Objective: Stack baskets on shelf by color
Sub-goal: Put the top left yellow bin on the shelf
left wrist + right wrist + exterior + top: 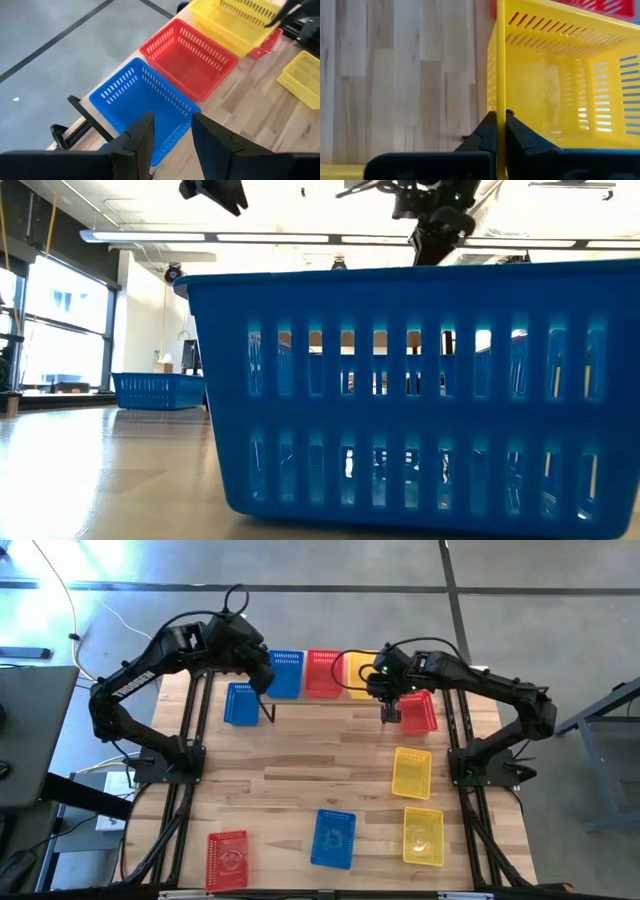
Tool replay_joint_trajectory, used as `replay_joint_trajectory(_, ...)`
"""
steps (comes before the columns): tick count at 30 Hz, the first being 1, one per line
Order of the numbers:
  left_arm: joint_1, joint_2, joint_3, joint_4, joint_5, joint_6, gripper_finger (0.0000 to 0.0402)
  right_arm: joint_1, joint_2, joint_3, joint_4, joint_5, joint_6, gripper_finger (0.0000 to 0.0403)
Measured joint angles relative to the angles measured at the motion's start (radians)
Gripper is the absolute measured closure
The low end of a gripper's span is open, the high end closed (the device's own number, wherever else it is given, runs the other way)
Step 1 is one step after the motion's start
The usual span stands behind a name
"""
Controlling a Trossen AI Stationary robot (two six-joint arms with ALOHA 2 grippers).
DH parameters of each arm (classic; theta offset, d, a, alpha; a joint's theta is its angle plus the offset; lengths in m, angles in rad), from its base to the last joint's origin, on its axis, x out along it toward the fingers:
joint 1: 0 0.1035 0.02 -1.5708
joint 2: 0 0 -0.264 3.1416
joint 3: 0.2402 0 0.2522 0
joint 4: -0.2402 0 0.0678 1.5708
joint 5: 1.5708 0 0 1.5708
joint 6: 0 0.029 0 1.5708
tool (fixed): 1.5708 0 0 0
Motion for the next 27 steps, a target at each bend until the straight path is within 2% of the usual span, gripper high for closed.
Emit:
replay_joint_trajectory(14,0.012,0.000,0.000,0.000,0.006,0.000,0.0282,-0.051,0.000,-0.053,0.063,-0.017,-0.023,0.0397)
replay_joint_trajectory(19,0.012,0.000,0.000,0.000,0.044,-0.008,0.0282,-0.050,0.000,-0.053,0.075,-0.012,-0.049,0.0368)
replay_joint_trajectory(27,0.012,0.001,0.000,-0.001,0.056,-0.008,0.0282,-0.033,0.000,-0.026,0.069,0.074,0.008,0.0315)
